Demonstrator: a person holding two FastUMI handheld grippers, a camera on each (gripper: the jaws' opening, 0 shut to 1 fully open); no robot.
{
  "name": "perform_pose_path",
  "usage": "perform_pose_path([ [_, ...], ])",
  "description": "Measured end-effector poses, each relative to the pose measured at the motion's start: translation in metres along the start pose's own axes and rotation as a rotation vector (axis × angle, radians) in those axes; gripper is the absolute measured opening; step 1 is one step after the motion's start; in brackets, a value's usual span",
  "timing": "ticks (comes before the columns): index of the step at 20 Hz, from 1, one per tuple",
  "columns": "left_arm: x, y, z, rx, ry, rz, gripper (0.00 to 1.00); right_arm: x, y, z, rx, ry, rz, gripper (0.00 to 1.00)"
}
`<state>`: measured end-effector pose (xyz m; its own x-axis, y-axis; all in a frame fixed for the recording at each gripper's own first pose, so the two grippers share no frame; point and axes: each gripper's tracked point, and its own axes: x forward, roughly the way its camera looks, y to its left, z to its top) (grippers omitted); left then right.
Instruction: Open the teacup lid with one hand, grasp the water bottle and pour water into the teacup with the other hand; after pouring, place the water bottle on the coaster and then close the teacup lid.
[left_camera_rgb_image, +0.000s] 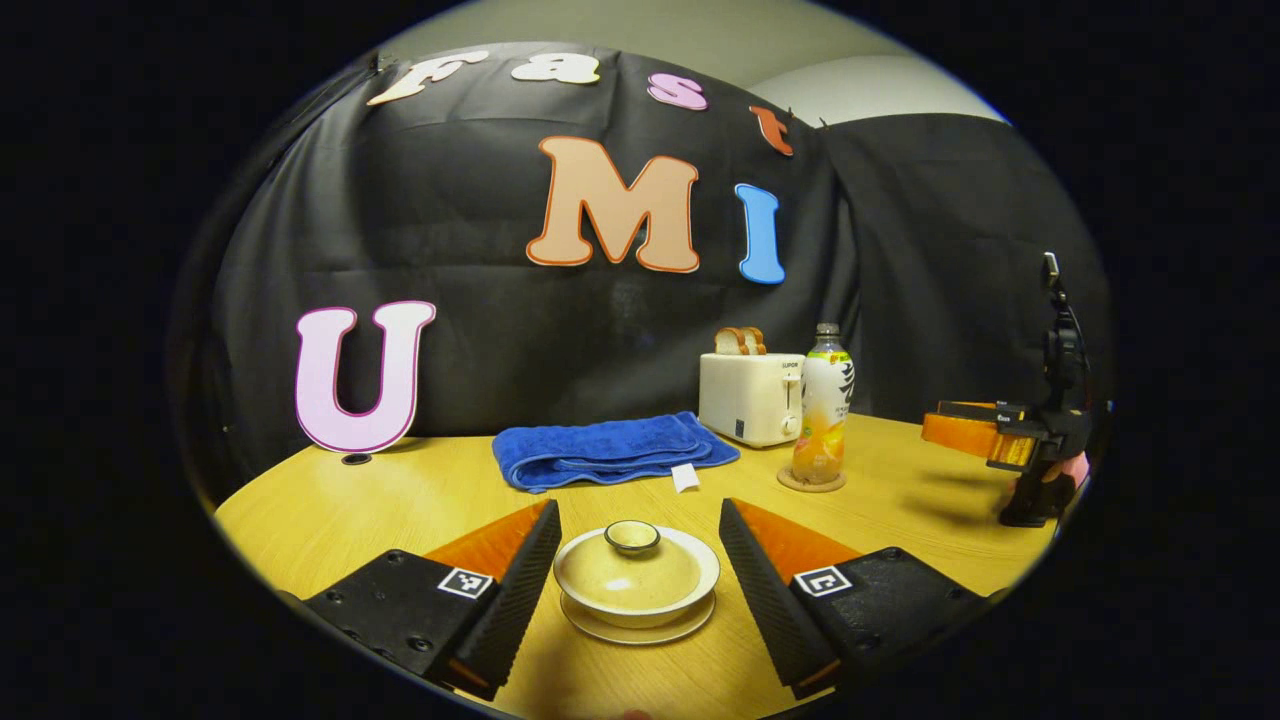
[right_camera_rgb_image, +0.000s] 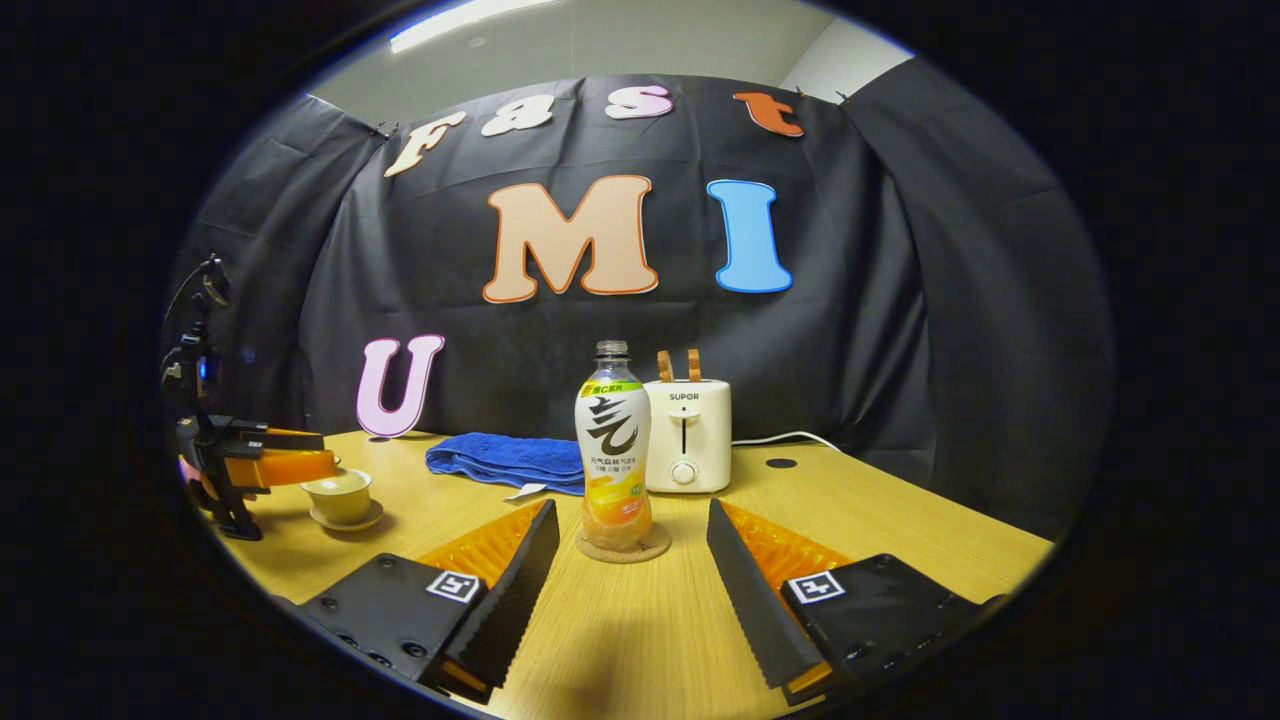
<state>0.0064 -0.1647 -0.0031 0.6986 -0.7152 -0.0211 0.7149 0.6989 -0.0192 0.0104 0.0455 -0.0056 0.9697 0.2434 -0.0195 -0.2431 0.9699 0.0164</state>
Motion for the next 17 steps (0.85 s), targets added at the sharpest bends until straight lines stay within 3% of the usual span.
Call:
perform_pose_path([
  [2, -0.018, 0.004, 0.005, 0.006, -0.033, 0.035, 0.93, 0.0, 0.0, 0.0, -0.001, 0.0, -0.004, 0.92],
  [6, -0.048, 0.038, 0.004, 0.009, -0.035, 0.216, 0.93, 0.001, -0.005, 0.0, -0.002, -0.002, -0.03, 0.92],
  [7, -0.056, 0.051, 0.005, 0.009, -0.041, 0.283, 0.93, 0.001, -0.006, 0.001, -0.002, -0.003, -0.036, 0.92],
  [9, -0.081, 0.088, 0.002, 0.01, -0.033, 0.502, 0.93, 0.0, -0.006, 0.001, -0.003, -0.003, -0.036, 0.92],
  [12, -0.102, 0.109, 0.003, 0.013, -0.032, 0.659, 0.93, 0.0, -0.009, 0.001, -0.003, -0.003, -0.052, 0.95],
  [14, -0.109, 0.113, 0.002, 0.013, -0.031, 0.707, 0.93, 0.0, -0.01, 0.001, -0.004, -0.003, -0.059, 0.92],
  [17, -0.112, 0.112, 0.002, 0.01, -0.031, 0.716, 0.93, 0.0, -0.011, 0.001, -0.003, -0.003, -0.06, 0.92],
])
